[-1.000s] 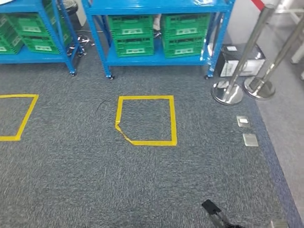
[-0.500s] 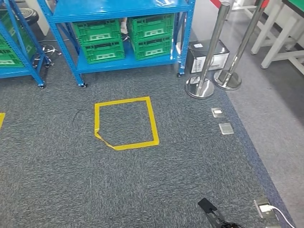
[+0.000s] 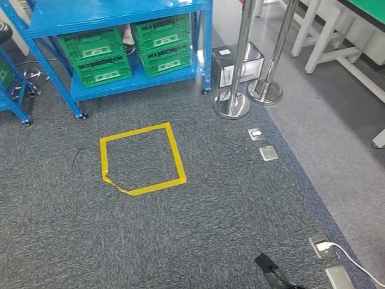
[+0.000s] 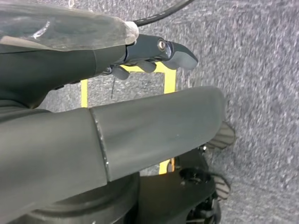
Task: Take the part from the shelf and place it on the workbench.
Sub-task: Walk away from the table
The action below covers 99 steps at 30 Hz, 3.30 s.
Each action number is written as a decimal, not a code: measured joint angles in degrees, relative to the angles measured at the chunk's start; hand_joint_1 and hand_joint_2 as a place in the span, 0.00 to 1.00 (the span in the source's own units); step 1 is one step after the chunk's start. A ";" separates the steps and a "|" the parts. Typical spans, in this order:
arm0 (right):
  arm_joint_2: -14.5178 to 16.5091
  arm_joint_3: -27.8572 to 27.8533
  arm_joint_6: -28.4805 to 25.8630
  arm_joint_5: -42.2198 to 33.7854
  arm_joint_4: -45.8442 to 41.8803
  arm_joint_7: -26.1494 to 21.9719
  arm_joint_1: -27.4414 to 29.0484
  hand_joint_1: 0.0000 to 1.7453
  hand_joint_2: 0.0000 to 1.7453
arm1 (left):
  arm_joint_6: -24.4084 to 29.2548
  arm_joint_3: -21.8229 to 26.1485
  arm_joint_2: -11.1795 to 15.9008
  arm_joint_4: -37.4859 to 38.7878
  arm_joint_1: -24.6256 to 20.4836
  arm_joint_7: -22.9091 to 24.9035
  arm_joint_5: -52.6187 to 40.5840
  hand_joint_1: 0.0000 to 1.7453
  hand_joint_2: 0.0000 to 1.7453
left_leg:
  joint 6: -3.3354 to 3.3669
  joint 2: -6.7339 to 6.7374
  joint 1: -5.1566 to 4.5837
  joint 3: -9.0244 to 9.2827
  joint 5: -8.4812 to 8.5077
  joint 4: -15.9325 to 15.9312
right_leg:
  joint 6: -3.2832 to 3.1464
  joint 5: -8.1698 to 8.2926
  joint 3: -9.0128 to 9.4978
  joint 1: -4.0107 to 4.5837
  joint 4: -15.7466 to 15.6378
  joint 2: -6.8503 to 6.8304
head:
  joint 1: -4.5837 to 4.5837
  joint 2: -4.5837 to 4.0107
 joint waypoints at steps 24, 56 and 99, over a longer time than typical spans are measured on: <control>0.00 0.02 0.11 -0.03 0.00 -0.38 -0.06 0.00 0.00 | 0.71 -0.04 0.04 0.00 0.15 0.63 -1.19 0.00 0.00 | 0.04 -0.51 -0.26 -0.31 -0.10 0.28 | 0.25 0.08 0.20 -0.13 -0.16 -0.48 | -0.83 0.00; 0.30 0.02 -1.05 -2.21 0.28 -1.17 0.71 0.00 0.00 | 0.62 -1.50 0.68 0.02 -1.14 2.43 -2.55 0.00 0.00 | 2.20 -6.00 -2.13 -6.45 2.54 2.11 | -1.52 -2.76 2.80 0.69 0.74 4.14 | -1.12 0.00; 0.08 0.09 -0.07 -1.06 0.39 -0.70 0.07 0.00 0.00 | 0.11 -1.53 0.16 0.04 -0.55 2.36 -1.43 0.00 0.00 | 1.37 -5.43 -0.49 -1.86 1.53 0.86 | 0.59 -3.52 -1.75 0.41 6.64 1.50 | 0.72 0.00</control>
